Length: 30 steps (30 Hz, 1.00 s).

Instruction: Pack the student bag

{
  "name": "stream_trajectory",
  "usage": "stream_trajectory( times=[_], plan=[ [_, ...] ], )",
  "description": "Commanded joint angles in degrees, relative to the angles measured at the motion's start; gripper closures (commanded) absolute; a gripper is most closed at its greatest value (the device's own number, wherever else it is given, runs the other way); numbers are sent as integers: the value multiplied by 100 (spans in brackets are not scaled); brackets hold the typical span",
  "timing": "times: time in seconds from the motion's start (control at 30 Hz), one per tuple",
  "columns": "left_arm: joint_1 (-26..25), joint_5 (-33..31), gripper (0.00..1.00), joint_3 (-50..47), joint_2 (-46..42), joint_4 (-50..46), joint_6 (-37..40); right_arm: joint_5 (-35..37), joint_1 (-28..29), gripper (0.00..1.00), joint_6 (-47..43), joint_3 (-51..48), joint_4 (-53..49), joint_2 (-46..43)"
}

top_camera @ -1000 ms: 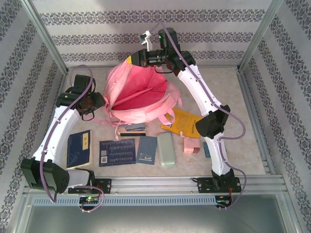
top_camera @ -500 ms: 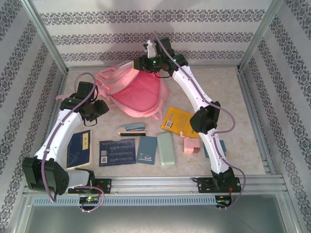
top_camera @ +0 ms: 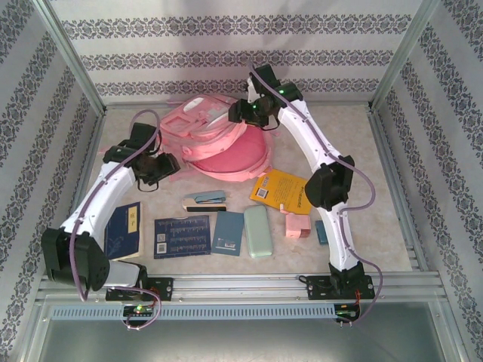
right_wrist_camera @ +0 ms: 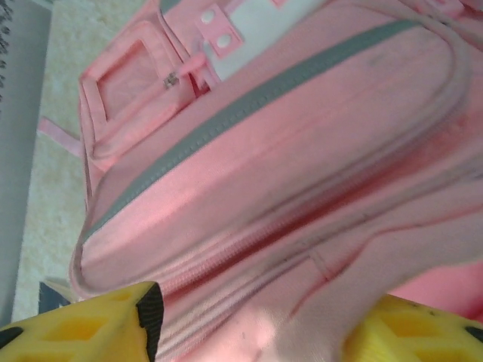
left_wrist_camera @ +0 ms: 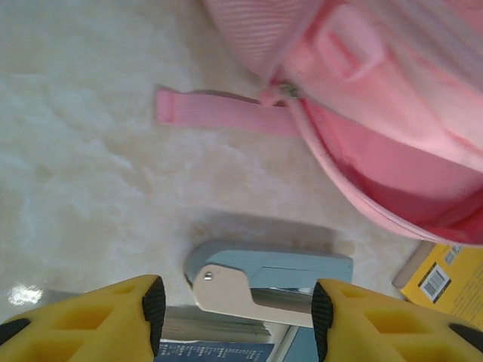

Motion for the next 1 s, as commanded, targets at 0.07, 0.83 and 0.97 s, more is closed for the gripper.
stream_trajectory(
  times=[0.07,0.83,0.97],
  plan=[
    [-675,-237,44,778,435,-250,774,-89,-151,47,-6,-726,238,-766],
    [-1858,0,38,2360,2020,-395,1467,1350,65,9,237,-7300,-48,-5332],
    [-1866,92,38,2357,2020,-370,1479,1497,351,2,245,-8342,-186,-5847]
  ],
)
